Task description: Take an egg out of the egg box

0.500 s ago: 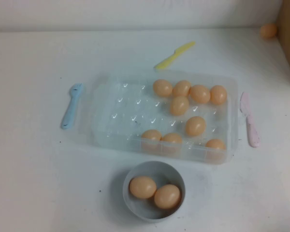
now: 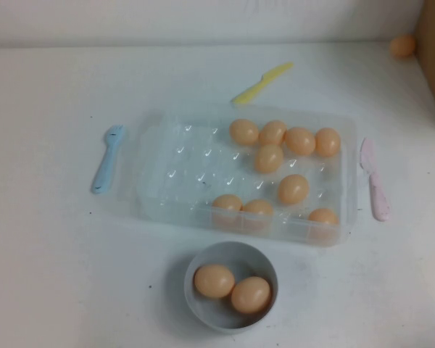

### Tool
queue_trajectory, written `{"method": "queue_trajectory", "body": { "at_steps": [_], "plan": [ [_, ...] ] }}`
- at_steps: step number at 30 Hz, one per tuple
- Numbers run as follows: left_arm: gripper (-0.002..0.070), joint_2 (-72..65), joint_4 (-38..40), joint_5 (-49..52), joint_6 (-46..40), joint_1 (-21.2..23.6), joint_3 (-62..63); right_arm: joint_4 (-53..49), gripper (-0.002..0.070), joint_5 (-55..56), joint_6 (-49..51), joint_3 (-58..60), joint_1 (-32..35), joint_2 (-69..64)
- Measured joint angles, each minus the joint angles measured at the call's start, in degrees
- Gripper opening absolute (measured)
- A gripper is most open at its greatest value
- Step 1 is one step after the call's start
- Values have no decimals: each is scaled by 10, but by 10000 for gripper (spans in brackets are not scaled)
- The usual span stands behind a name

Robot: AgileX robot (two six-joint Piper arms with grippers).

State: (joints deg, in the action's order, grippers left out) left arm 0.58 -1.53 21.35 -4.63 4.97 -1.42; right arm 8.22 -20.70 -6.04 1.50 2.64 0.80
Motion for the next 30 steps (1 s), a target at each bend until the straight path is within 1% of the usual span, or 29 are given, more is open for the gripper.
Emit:
{"method": "queue_trajectory", "body": {
  "at_steps": [9,14,22,24,27,30],
  "plan": [
    [-3,0,0,0,0,0,0,1,-18,0,0,0,0,0],
    [-3,0,0,0,0,0,0,42,-18,0,0,0,0,0],
    [-3,0,0,0,0,0,0,68,-18,0,0,0,0,0],
    [-3,0,0,0,0,0,0,92,-18,0,0,0,0,0],
    [-3,0,0,0,0,0,0,169,-18,0,0,0,0,0],
    [-3,0,0,0,0,0,0,296,-18,0,8,0,0,0]
  ]
}}
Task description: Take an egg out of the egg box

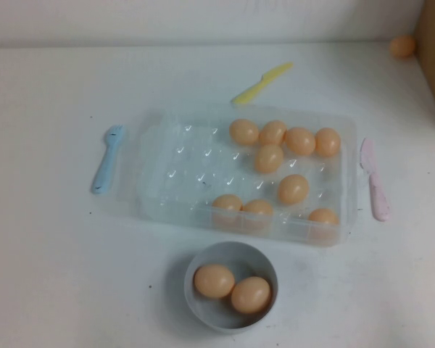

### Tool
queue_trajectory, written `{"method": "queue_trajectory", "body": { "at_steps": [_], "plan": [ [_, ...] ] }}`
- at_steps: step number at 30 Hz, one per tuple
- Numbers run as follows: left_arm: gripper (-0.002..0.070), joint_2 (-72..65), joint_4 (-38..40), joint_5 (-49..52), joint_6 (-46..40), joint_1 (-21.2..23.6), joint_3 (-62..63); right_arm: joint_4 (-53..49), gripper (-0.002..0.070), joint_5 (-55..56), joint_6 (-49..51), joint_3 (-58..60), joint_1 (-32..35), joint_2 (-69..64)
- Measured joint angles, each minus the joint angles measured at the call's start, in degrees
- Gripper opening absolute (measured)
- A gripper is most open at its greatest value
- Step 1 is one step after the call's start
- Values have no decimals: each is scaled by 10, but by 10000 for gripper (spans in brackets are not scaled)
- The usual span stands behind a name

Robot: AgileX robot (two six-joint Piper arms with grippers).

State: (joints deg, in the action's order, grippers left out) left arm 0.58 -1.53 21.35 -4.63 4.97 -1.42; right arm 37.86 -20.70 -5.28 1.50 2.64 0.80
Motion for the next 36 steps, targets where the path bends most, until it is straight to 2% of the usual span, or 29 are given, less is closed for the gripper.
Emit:
{"method": "queue_trajectory", "body": {
  "at_steps": [7,9,19,25,31,36],
  "plan": [
    [-3,0,0,0,0,0,0,266,-18,64,5,0,0,0],
    [-3,0,0,0,0,0,0,295,-18,74,6,0,0,0],
    [-3,0,0,0,0,0,0,315,-18,89,-17,0,0,0],
    [-3,0,0,0,0,0,0,290,-18,24,-65,-2,0,-13],
    [-3,0,0,0,0,0,0,154,-18,-40,-150,-120,0,-134],
    [-3,0,0,0,0,0,0,168,-18,14,-217,-210,0,-220]
  ]
}}
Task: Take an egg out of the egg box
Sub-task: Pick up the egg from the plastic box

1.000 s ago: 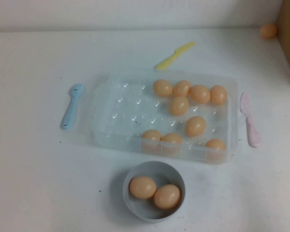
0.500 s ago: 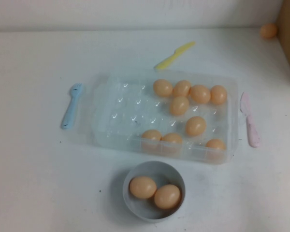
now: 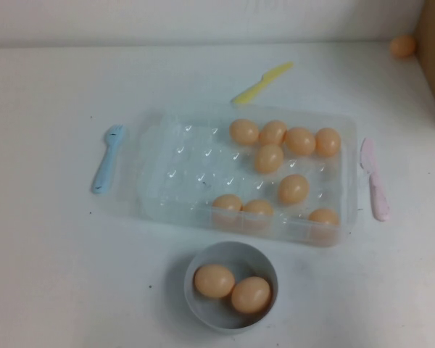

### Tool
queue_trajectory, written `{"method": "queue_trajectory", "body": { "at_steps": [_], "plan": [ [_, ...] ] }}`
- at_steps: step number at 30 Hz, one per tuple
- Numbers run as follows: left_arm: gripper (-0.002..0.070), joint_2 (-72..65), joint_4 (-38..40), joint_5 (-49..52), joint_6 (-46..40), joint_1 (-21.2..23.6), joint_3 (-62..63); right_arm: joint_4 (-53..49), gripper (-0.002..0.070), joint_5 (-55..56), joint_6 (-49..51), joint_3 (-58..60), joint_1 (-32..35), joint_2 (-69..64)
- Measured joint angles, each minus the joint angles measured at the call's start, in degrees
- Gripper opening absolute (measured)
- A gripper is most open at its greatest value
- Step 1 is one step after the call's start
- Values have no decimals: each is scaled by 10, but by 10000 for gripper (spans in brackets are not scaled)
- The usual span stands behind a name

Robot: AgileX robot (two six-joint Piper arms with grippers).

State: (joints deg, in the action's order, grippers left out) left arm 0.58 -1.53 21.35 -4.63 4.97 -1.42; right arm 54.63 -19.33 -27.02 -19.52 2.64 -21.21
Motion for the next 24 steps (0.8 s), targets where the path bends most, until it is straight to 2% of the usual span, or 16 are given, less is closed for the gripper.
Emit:
{"method": "queue_trajectory", "body": {
  "at_steps": [5,8,11,17,20,24],
  "plan": [
    [-3,0,0,0,0,0,0,6,-18,20,-63,-22,0,-68],
    [-3,0,0,0,0,0,0,-26,-18,-61,-119,-69,0,-130],
    [-3,0,0,0,0,0,0,-92,-18,-140,-130,-142,0,-205],
    [-3,0,0,0,0,0,0,-222,-18,-272,-27,-307,-1,-353],
    [-3,0,0,0,0,0,0,-273,-18,-331,10,-377,-30,-422],
    [-4,0,0,0,0,0,0,-380,-18,-411,71,-474,-103,-515]
  ]
}}
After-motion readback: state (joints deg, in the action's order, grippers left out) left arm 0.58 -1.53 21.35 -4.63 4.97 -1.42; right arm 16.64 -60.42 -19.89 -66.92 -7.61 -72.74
